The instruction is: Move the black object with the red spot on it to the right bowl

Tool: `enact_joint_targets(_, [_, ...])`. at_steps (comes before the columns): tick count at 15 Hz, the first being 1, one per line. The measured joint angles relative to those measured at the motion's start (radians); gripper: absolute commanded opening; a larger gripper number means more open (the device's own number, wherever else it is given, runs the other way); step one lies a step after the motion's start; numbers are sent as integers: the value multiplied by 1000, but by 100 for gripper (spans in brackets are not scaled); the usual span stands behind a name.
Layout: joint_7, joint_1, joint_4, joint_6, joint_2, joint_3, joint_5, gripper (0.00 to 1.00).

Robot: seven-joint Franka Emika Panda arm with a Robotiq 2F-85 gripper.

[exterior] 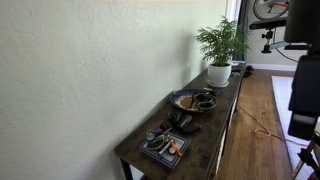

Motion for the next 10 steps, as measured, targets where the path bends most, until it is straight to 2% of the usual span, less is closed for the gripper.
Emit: enact_joint_targets(10, [0,-19,2,17,23,-4,-30,100])
